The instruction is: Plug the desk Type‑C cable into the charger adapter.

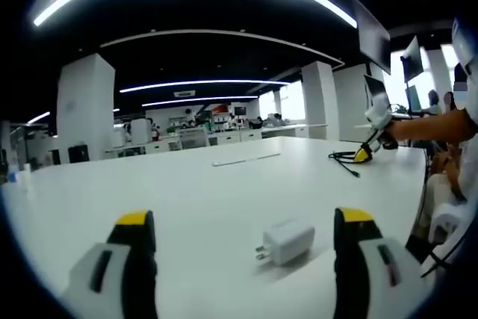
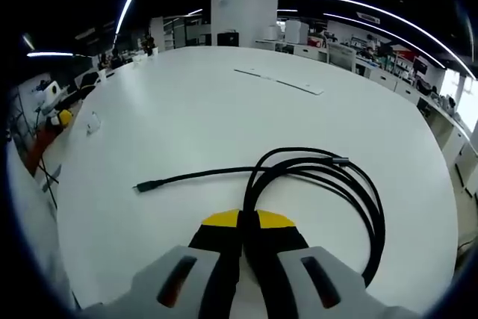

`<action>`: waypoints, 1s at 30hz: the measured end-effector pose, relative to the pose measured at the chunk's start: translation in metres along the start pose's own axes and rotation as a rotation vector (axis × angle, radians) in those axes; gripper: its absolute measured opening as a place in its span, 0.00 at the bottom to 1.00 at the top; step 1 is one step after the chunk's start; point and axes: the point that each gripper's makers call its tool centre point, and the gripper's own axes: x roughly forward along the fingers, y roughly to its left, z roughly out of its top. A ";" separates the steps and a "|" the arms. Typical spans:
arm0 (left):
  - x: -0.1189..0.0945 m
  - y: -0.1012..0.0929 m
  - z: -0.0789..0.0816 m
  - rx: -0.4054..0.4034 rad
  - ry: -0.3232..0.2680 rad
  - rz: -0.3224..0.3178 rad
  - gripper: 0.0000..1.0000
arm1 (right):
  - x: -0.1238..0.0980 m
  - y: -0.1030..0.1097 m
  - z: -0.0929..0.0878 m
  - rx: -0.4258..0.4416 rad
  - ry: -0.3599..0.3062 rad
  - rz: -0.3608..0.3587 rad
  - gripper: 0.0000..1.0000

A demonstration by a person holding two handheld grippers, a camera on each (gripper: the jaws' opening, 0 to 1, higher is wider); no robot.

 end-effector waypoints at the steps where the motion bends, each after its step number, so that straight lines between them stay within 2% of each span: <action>1: 0.000 0.000 0.000 0.001 -0.001 0.001 1.00 | 0.000 0.002 0.000 -0.002 -0.001 0.001 0.04; 9: -0.003 0.000 0.004 0.005 -0.022 0.005 1.00 | -0.002 0.025 0.000 0.005 0.009 0.026 0.04; 16: -0.002 0.000 0.003 0.004 -0.016 0.003 1.00 | -0.004 0.043 -0.001 -0.002 0.011 0.046 0.04; 24: 0.000 0.000 0.003 0.002 -0.013 0.001 1.00 | -0.008 0.074 -0.004 0.033 0.007 0.089 0.04; 30: 0.001 -0.001 0.002 0.008 -0.006 -0.002 1.00 | -0.009 0.089 -0.006 0.041 0.003 0.120 0.04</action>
